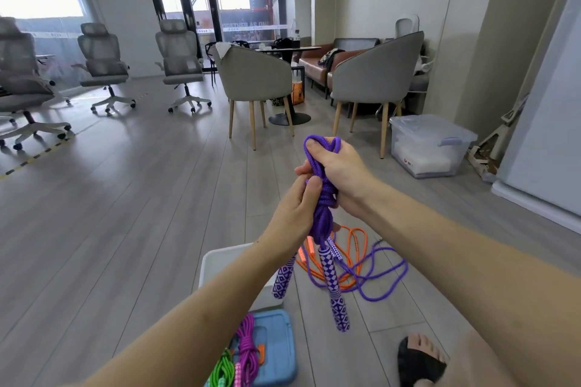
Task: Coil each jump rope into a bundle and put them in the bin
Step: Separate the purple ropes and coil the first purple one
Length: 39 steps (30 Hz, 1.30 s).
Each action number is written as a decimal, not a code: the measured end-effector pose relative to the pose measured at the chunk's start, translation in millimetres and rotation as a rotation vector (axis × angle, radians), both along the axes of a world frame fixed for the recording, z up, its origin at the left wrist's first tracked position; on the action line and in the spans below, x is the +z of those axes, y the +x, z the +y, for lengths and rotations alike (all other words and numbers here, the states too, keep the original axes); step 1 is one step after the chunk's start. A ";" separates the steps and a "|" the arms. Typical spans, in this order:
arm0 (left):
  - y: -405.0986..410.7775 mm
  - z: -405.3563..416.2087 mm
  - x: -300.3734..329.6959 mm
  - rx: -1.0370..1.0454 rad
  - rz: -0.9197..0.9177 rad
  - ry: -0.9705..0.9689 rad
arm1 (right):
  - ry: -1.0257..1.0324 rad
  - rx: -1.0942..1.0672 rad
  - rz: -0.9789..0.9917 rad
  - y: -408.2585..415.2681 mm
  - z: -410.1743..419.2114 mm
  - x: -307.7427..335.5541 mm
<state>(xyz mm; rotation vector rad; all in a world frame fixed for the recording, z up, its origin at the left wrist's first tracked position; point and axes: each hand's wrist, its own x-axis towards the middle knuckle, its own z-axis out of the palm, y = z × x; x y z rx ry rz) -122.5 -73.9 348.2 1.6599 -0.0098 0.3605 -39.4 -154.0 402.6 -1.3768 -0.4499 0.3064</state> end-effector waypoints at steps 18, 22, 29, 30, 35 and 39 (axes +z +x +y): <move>-36.5 -10.8 -39.9 0.083 0.265 0.055 | -0.108 0.080 -0.182 -31.5 -11.6 -39.3; -52.9 -6.0 -36.6 0.222 0.126 0.397 | -0.040 0.017 -0.127 -40.4 -4.8 -38.4; -81.4 9.1 -56.5 0.357 0.091 0.544 | 0.046 0.068 0.221 -51.6 26.3 -56.3; -82.1 10.1 -58.8 0.373 0.102 0.515 | -0.007 0.102 0.109 -50.9 27.0 -59.3; -87.2 25.8 -95.0 0.447 0.218 0.470 | -0.315 0.271 -0.059 -58.2 28.8 -99.1; -105.4 20.6 -149.1 0.290 0.426 0.166 | -0.590 0.389 -0.061 -64.5 30.3 -159.2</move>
